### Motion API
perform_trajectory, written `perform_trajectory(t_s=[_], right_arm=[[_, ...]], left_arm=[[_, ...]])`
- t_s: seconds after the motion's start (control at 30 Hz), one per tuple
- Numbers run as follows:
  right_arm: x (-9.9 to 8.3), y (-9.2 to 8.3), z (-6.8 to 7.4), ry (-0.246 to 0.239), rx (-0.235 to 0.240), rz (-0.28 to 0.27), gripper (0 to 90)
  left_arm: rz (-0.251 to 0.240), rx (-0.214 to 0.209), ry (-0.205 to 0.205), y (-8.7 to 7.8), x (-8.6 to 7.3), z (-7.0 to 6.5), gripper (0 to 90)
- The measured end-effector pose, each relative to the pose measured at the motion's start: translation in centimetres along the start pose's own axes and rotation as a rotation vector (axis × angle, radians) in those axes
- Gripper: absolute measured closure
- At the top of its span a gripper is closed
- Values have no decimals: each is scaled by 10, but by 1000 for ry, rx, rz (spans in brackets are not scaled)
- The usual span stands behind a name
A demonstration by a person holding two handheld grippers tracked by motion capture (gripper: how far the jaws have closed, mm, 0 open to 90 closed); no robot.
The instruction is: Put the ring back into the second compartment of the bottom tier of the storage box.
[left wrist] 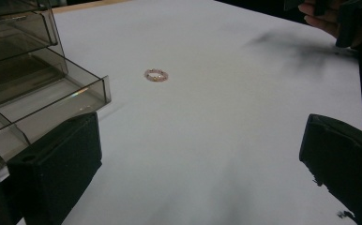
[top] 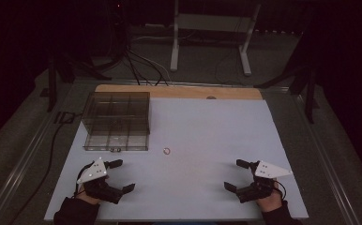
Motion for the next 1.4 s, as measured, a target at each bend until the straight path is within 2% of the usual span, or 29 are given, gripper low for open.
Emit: perform_trajectory(t_s=[0.4,0.53,0.67,0.9,1.4], right_arm=[[1,1,0,-3,-6,4,0],[0,2,1,-8,-6,12,0],[1,1,3,-9,-5,4,0],[1,0,4,-8,-7,5,0],[1,0,5,-6,-3,3,0]], left_arm=[[14,-2,8,1,-1,0,5],[10,-18,2,1,0,1,5],[36,-28,12,2,2,-1,5],[41,-61,39,6,10,-7,5],[31,-55,61,6,28,-9,5]])
Point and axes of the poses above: each handheld gripper's, and its own axes: y roughly forward along the jaws, x roughly out of its top, z roughly to its left, the point moved 3 cm from there along y, roughly forward along the jaws, and after that the axes turned 11 degrees about y, right-handed, at the moved point
